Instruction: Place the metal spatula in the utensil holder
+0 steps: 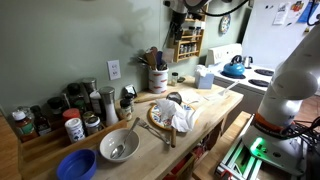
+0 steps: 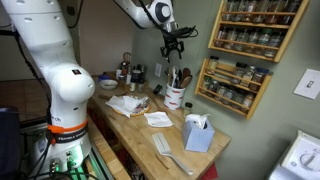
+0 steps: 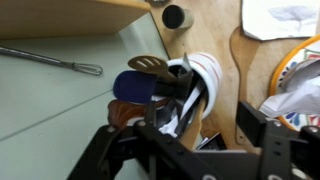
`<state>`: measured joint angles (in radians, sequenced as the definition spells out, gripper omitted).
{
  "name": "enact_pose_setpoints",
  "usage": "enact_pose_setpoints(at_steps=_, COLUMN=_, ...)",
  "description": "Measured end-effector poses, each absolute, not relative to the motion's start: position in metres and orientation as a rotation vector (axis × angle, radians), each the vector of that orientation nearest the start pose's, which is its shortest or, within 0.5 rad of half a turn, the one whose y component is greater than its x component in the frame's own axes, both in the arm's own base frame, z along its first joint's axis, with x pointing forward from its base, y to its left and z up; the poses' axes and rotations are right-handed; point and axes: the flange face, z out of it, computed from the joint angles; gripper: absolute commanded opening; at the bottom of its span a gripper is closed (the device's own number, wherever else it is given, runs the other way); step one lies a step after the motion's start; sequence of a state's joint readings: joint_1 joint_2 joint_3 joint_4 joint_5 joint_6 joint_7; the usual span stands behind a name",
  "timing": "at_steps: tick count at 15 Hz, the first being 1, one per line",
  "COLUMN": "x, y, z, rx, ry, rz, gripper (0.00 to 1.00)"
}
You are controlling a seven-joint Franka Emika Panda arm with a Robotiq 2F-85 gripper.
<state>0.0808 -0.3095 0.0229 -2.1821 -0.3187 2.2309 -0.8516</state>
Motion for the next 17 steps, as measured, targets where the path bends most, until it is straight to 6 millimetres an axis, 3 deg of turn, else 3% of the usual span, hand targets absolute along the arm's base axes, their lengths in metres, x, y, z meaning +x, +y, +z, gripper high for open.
enact_pose_setpoints(at_steps=4, x=0.443, y=0.052, z=0.587, rx=-2.755, ry=-1.898, rz=-0.261, gripper=1.00)
enact_pose_setpoints(at_steps=8, x=0.398, y=0.058, z=0.615, rx=-2.511, ry=-1.896, rz=-0.294, gripper=1.00)
enact_pose_setpoints(at_steps=10, x=0.385, y=0.057, z=0.620, rx=-2.454, ry=-1.845, rz=-0.299, gripper=1.00)
enact_pose_setpoints(at_steps=14, x=0.382, y=0.045, z=0.613, rx=-2.627, ry=-1.591, rz=-0.298, gripper=1.00)
enact_pose_setpoints(at_steps=17, x=0.379, y=0.042, z=0.607, rx=-2.725, ry=-1.508, rz=-0.280, gripper=1.00)
